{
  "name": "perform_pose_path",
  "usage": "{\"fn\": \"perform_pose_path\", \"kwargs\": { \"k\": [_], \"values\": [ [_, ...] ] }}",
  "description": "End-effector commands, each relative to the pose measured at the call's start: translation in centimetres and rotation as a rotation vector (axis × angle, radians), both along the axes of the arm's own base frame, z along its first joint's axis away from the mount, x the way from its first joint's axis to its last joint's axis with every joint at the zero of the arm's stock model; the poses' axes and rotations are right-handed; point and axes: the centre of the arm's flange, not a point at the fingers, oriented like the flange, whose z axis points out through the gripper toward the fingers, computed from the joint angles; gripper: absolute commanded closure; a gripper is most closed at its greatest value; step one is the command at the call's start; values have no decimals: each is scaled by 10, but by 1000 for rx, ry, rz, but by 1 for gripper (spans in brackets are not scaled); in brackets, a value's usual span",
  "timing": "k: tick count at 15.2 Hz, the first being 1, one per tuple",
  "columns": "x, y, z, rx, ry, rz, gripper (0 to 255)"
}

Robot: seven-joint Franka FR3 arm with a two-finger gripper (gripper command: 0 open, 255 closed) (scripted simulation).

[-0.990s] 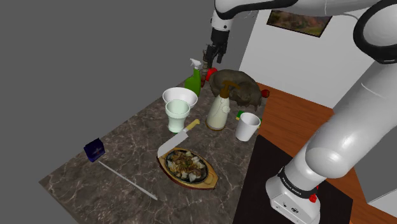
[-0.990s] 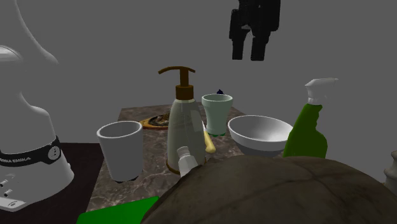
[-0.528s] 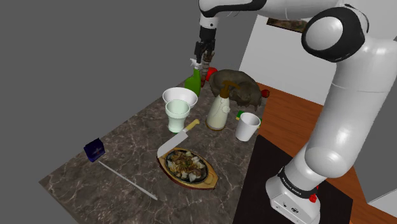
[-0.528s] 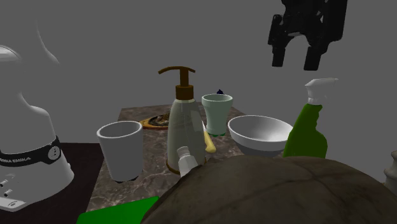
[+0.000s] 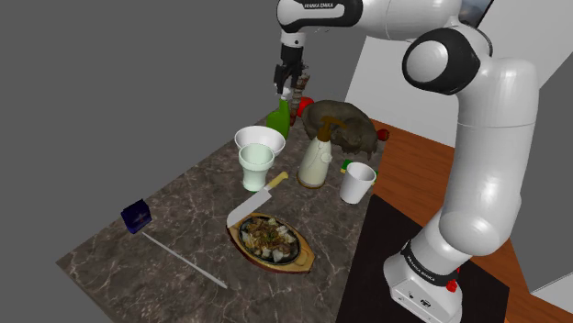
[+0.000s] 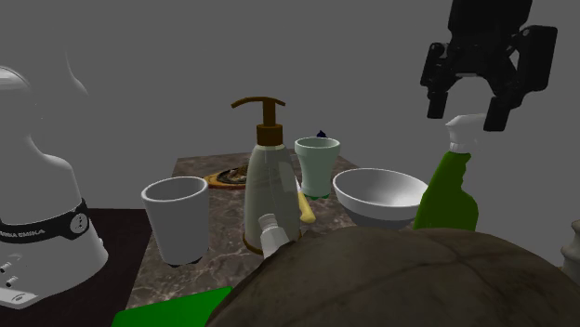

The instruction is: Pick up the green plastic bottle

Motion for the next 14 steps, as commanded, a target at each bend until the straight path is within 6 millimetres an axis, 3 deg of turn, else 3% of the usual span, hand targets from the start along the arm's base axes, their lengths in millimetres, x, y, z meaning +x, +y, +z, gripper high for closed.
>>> {"fn": "perform_pose_path", "kwargs": {
  "k": [1, 4, 5, 14],
  "values": [
    [0, 0, -10, 0, -1, 0, 0],
    [0, 0, -18, 0, -1, 0, 0],
    [-1, 0, -18, 0, -1, 0, 255],
    [0, 0, -18, 0, -1, 0, 255]
  ]
}}
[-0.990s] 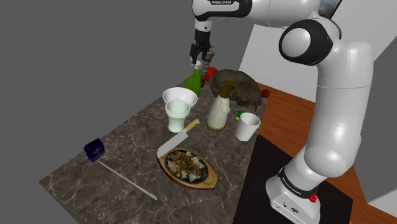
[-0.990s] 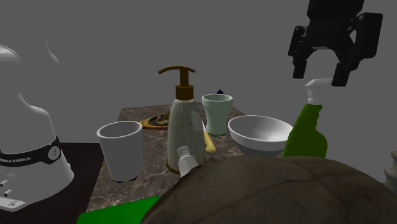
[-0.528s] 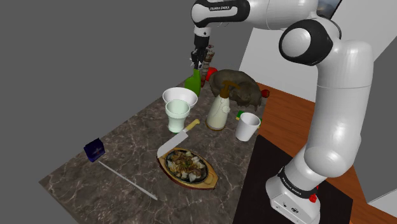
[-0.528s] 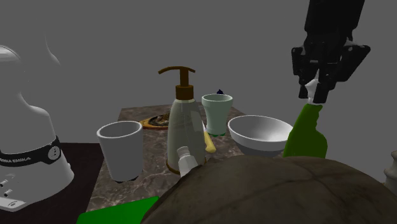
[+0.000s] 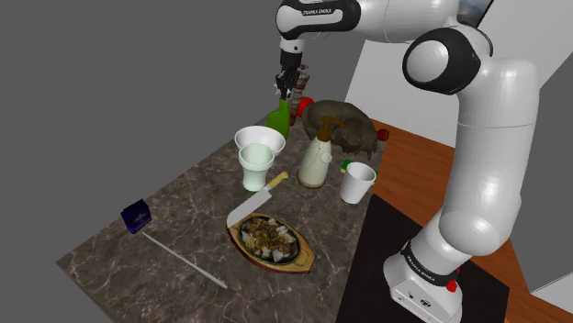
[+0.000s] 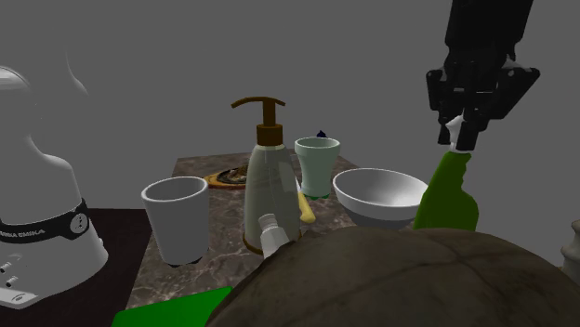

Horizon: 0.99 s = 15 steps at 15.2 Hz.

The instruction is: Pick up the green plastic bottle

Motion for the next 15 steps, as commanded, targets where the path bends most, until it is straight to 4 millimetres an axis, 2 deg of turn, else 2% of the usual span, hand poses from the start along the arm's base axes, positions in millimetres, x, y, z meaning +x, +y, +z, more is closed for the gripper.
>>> {"fn": "perform_pose_path", "kwargs": {
  "k": [1, 15],
  "values": [
    [0, 0, 4, 0, 1, 0, 255],
    [0, 0, 78, 0, 1, 0, 255]
  ]
}}
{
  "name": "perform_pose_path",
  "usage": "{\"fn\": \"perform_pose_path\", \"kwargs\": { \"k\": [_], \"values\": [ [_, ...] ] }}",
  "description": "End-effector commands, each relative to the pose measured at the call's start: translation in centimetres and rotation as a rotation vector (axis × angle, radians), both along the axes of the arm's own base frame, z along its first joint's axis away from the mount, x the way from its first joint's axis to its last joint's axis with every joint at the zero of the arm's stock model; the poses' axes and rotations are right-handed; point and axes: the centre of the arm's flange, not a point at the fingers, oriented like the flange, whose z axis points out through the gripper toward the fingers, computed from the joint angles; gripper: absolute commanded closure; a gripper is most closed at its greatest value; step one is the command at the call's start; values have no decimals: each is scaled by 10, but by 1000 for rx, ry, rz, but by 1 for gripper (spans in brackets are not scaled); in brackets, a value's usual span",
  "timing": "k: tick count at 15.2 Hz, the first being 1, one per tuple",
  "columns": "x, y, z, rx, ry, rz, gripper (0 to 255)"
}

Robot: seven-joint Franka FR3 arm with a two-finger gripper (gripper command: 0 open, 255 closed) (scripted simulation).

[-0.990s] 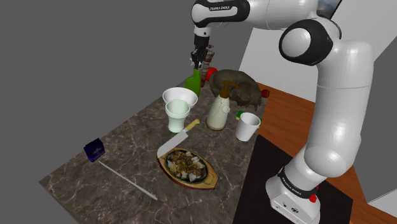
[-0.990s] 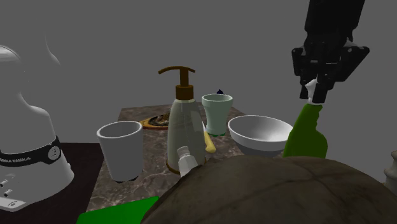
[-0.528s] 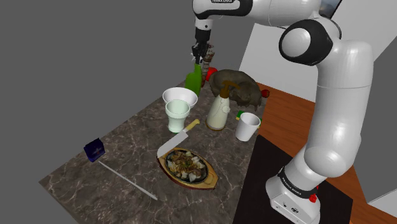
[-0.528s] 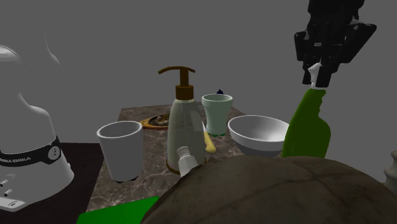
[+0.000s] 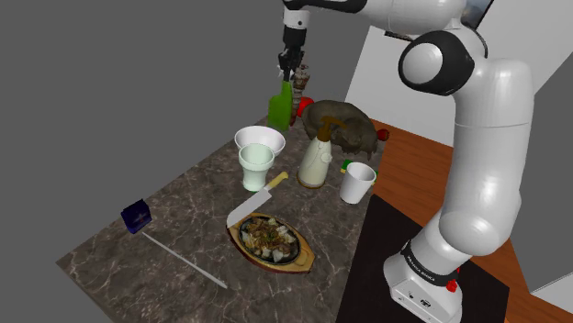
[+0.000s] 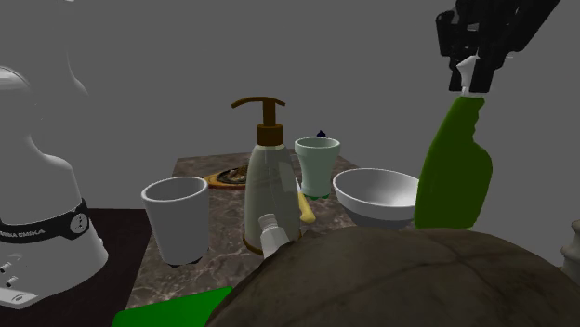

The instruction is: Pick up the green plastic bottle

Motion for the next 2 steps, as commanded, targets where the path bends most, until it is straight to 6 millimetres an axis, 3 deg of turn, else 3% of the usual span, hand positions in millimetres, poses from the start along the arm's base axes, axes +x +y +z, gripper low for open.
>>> {"fn": "perform_pose_path", "kwargs": {
  "k": [1, 2],
  "values": [
    [-1, 0, 7, 0, 0, 0, 255],
    [-1, 0, 7, 0, 0, 0, 255]
  ]
}}
